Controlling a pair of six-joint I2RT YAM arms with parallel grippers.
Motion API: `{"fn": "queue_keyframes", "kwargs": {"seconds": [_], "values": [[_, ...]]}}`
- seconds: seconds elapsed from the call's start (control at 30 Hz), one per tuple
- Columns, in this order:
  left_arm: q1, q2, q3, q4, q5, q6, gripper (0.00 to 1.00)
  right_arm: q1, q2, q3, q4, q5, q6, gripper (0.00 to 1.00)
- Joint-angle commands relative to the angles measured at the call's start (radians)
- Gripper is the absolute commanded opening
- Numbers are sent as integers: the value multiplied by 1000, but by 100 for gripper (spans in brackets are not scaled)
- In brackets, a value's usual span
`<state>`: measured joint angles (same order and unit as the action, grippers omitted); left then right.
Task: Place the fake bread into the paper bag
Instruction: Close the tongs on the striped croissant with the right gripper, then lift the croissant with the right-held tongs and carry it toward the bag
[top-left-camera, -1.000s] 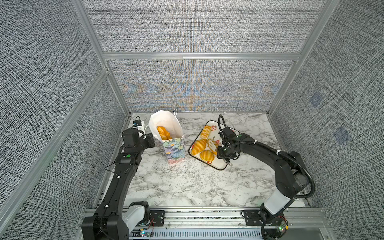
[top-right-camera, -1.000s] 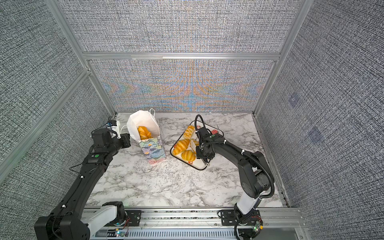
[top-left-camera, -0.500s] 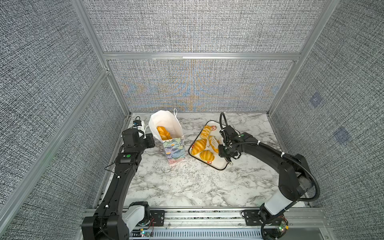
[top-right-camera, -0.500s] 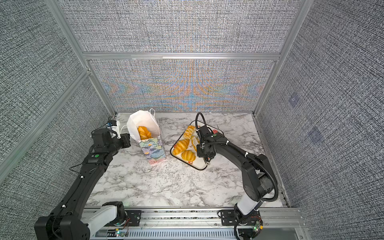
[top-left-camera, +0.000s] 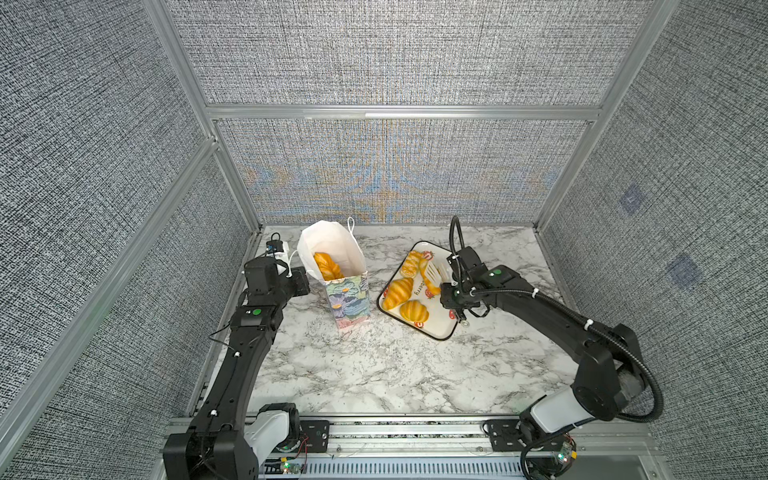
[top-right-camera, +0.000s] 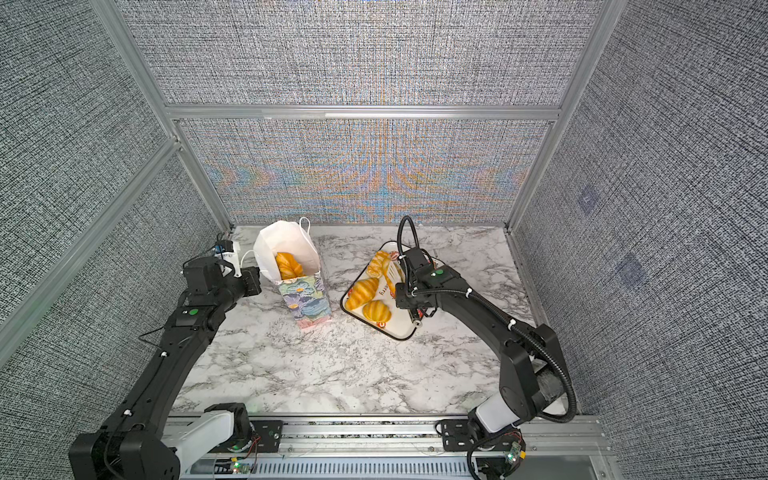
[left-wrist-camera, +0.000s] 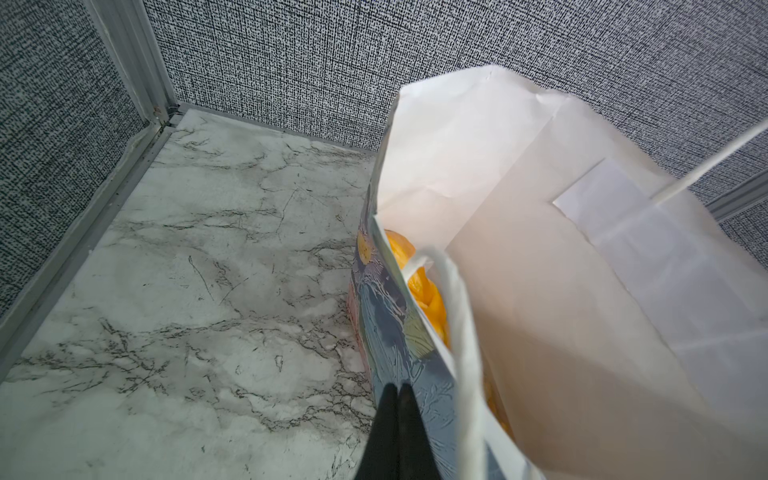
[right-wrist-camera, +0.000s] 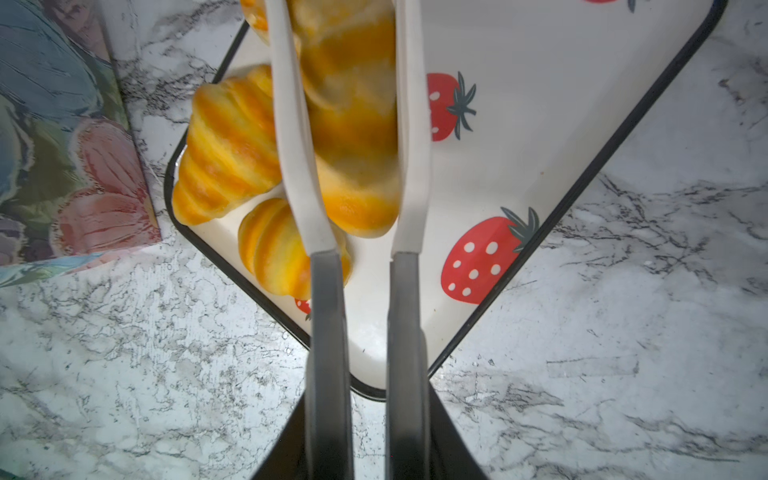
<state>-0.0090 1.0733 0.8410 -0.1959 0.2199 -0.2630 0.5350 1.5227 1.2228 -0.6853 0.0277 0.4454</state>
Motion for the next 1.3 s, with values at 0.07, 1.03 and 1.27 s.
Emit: {"fn": "queue_keyframes", "kwargs": {"seconds": [0.07,1.03,1.27], "values": [[3,-3,-1,15,9,1,0,2,-56,-7,69,-11,9,29],[2,-6,-2,14,9,1,0,134,-304,-74,366,-70,-40,29],[2,-7,-3,16,11,-1,0,197,-289,-47,395,-66,-64,29]]}}
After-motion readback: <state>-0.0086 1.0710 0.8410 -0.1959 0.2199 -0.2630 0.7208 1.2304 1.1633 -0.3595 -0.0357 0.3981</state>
